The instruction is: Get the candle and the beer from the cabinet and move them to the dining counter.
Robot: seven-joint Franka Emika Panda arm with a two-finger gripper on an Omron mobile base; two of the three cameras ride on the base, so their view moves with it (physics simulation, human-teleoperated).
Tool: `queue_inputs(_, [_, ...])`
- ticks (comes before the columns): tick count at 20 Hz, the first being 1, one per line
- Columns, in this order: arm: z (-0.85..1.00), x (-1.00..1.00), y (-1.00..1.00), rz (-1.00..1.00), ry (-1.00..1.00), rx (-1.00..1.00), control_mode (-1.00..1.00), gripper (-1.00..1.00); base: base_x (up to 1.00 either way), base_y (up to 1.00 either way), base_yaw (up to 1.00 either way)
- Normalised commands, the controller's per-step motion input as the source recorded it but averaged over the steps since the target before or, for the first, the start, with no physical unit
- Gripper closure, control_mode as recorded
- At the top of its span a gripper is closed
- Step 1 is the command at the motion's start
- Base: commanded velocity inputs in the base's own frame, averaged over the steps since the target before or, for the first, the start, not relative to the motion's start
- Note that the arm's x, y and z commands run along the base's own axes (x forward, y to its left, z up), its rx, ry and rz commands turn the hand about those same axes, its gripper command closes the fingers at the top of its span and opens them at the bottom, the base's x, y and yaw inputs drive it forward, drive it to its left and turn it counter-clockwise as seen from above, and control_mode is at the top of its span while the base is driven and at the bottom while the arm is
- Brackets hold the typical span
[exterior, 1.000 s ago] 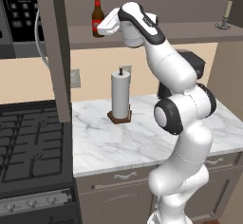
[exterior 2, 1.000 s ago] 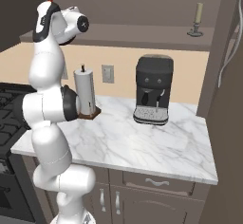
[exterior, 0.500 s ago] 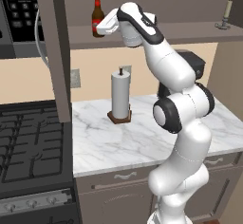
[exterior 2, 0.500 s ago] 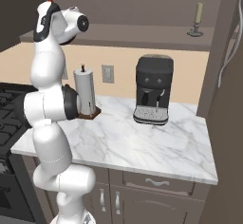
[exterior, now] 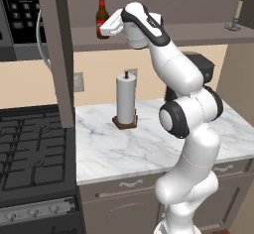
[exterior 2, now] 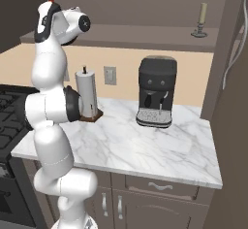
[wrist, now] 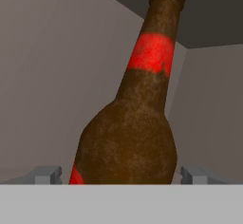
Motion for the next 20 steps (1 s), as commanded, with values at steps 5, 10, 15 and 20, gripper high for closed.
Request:
queue_inputs(5, [0.0, 0.03, 0.05, 0.0, 0.0, 0.0, -1.0, 1.0, 0.0, 0.0, 0.0])
queue_inputs(10, [0.0, 0.03, 0.02, 0.0, 0.0, 0.0, -1.0, 1.0, 0.0, 0.0, 0.0])
queue_inputs(15, [0.0, -0.09, 0.0, 0.0, -0.03, 0.0, -1.0, 1.0, 0.0, 0.0, 0.0])
queue_inputs(20, [0.0, -0.71, 0.0, 0.0, -0.06, 0.01, -1.0, 1.0, 0.0, 0.0, 0.0])
